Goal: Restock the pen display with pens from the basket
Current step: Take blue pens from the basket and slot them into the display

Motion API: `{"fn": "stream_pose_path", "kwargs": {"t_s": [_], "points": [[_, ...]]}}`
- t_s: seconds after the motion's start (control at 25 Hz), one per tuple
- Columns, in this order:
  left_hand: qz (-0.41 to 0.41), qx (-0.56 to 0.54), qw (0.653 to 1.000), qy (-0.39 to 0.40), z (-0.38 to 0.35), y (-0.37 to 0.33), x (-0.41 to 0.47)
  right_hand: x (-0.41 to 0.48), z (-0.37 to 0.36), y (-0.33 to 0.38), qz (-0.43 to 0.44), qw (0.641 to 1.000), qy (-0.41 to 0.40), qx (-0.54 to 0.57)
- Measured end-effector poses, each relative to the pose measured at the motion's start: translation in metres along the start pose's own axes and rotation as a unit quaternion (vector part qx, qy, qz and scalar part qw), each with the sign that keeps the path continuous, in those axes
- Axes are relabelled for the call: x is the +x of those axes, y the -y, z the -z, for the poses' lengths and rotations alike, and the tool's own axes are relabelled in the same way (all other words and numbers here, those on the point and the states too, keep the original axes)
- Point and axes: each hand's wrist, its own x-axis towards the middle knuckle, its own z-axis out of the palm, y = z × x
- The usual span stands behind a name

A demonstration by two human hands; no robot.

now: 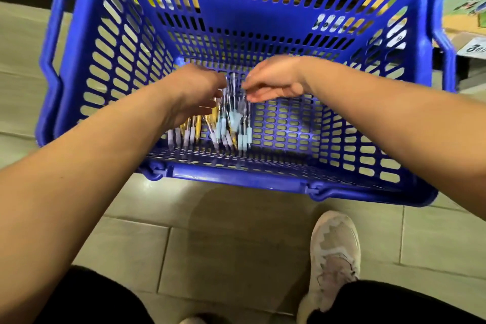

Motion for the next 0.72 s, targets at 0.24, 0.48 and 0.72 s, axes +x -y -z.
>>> {"fn": "stream_pose_path", "kwargs": {"t_s": [0.24,0.48,0.72], "points": [[-0.013,-0.001,1.000,0.025,-0.009,-0.002,0.008,-0.019,-0.014,0.024,0.120,0.985,0.081,0.092],[0.026,-0.009,0.999,-0.022,0.010,0.009,0.001,0.016,-0.021,-0.026,0.018,0.880,-0.114,-0.461],[0.037,0.005,0.999,-0.024,0.020,0.016,0.004,0.035,-0.043,-0.048,0.064,0.894,-0.140,-0.421]]}}
